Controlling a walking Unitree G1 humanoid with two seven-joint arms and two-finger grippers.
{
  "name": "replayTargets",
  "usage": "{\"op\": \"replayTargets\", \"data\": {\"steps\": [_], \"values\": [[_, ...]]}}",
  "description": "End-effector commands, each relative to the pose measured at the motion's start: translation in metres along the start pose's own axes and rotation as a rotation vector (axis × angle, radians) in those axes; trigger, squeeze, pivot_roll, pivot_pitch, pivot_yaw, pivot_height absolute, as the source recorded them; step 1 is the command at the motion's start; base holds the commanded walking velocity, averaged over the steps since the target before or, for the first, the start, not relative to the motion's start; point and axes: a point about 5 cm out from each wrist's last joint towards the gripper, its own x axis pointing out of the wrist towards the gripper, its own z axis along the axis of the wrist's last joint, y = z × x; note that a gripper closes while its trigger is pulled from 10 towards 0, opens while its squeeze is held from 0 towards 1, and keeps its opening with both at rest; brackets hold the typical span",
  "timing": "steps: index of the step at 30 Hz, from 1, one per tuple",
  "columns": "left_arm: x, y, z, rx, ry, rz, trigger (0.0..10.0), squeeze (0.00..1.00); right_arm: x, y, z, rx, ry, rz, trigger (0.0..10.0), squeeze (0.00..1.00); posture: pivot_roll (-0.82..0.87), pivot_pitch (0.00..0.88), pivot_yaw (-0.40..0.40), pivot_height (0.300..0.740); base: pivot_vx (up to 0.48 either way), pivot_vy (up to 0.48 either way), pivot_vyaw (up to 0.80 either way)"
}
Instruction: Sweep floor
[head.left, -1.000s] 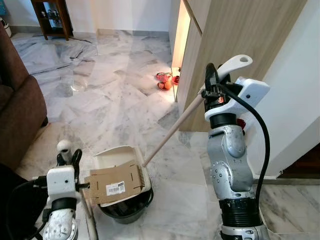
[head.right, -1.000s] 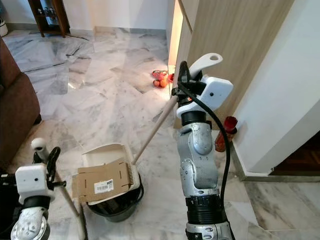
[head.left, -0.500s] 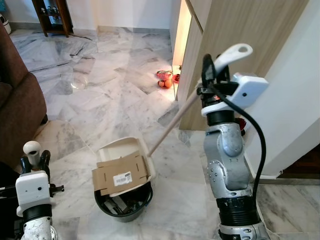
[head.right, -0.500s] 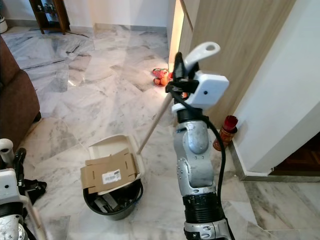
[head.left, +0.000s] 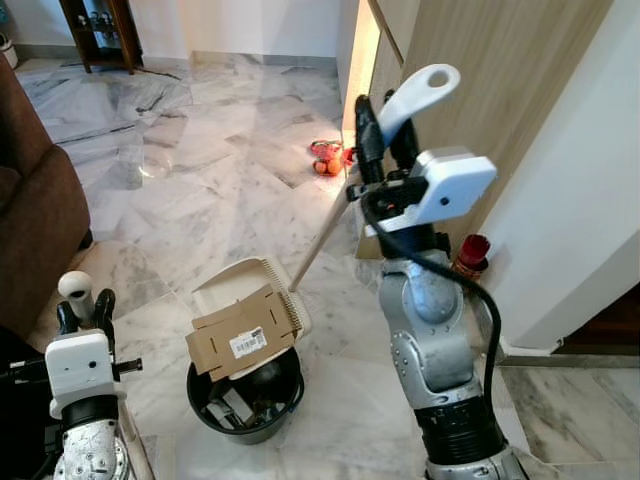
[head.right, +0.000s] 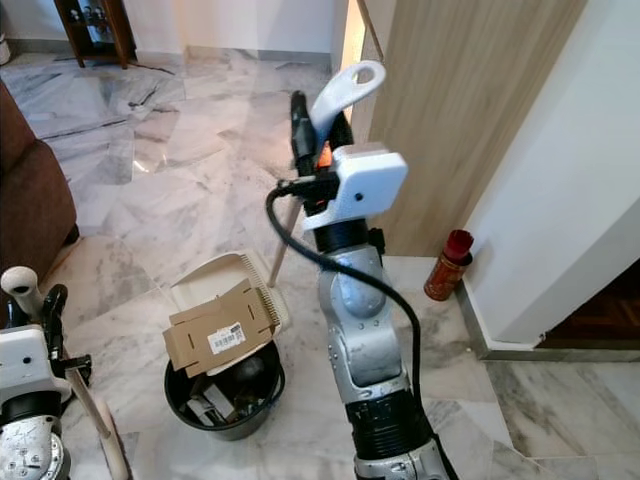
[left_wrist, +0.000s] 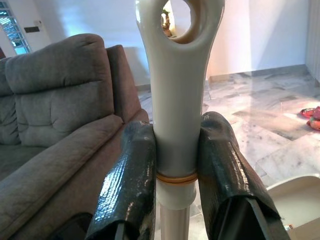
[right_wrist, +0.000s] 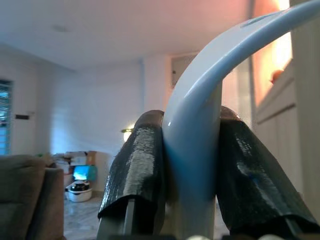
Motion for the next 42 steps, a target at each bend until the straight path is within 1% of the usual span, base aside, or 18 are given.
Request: {"op": "replayTargets", "data": {"steps": [1, 3, 8, 11, 18, 24, 27, 34, 35, 36, 37, 39, 42], "values": [[0.002, -0.004, 0.004, 0.008, -0.027, -0.010, 10.0, 0.00, 0.005, 0.004, 0.027, -0.029, -0.147, 0.029, 10.0, 0.00, 0.09, 0.095, -0.057, 0.740, 0.000, 0.000, 0.00], [0.002, -0.005, 0.004, 0.004, -0.028, -0.009, 10.0, 0.00, 0.004, 0.008, 0.029, -0.056, -0.162, 0.063, 10.0, 0.00, 0.09, 0.090, -0.057, 0.740, 0.000, 0.000, 0.00], [0.004, -0.007, 0.004, -0.001, -0.030, -0.013, 10.0, 0.00, 0.003, 0.013, 0.032, -0.078, -0.191, 0.086, 10.0, 0.00, 0.09, 0.082, -0.057, 0.740, 0.000, 0.000, 0.00], [0.004, -0.008, 0.004, -0.005, -0.030, -0.016, 10.0, 0.00, 0.002, 0.019, 0.036, -0.113, -0.221, 0.125, 10.0, 0.00, 0.09, 0.075, -0.056, 0.740, 0.000, 0.000, 0.00], [0.004, -0.009, 0.004, -0.012, -0.032, -0.019, 10.0, 0.00, -0.004, 0.026, 0.035, -0.142, -0.220, 0.163, 10.0, 0.00, 0.09, 0.073, -0.058, 0.740, 0.000, 0.000, 0.00], [0.004, -0.010, 0.003, -0.013, -0.028, -0.022, 10.0, 0.00, -0.009, 0.030, 0.034, -0.129, -0.214, 0.185, 10.0, 0.00, 0.09, 0.073, -0.060, 0.740, 0.000, 0.000, 0.00], [0.004, -0.010, 0.003, -0.015, -0.025, -0.026, 10.0, 0.00, -0.011, 0.031, 0.036, -0.109, -0.218, 0.196, 10.0, 0.00, 0.09, 0.073, -0.060, 0.740, 0.000, 0.000, 0.00], [0.004, -0.011, 0.003, -0.019, -0.025, -0.026, 10.0, 0.00, -0.011, 0.034, 0.037, -0.095, -0.223, 0.210, 10.0, 0.00, 0.09, 0.078, -0.062, 0.740, 0.000, 0.000, 0.00], [0.004, -0.011, 0.003, -0.020, -0.025, -0.027, 10.0, 0.00, -0.012, 0.037, 0.037, -0.113, -0.228, 0.235, 10.0, 0.00, 0.09, 0.080, -0.062, 0.740, 0.000, 0.000, 0.00], [0.004, -0.011, 0.003, -0.020, -0.025, -0.027, 10.0, 0.00, -0.012, 0.037, 0.037, -0.113, -0.228, 0.235, 10.0, 0.00, 0.09, 0.080, -0.062, 0.740, 0.000, 0.000, 0.00], [0.004, -0.011, 0.002, -0.021, -0.024, -0.028, 10.0, 0.00, -0.013, 0.040, 0.038, -0.130, -0.232, 0.267, 10.0, 0.00, 0.09, 0.080, -0.062, 0.740, 0.000, 0.000, 0.00], [0.004, -0.012, 0.002, -0.021, -0.023, -0.028, 10.0, 0.00, -0.015, 0.043, 0.037, -0.132, -0.233, 0.284, 10.0, 0.00, 0.09, 0.083, -0.063, 0.740, 0.000, 0.000, 0.00], [0.004, -0.011, 0.003, -0.021, -0.023, -0.027, 10.0, 0.00, -0.017, 0.046, 0.035, -0.093, -0.208, 0.310, 10.0, 0.00, 0.09, 0.087, -0.064, 0.740, 0.000, 0.000, 0.00]]}}
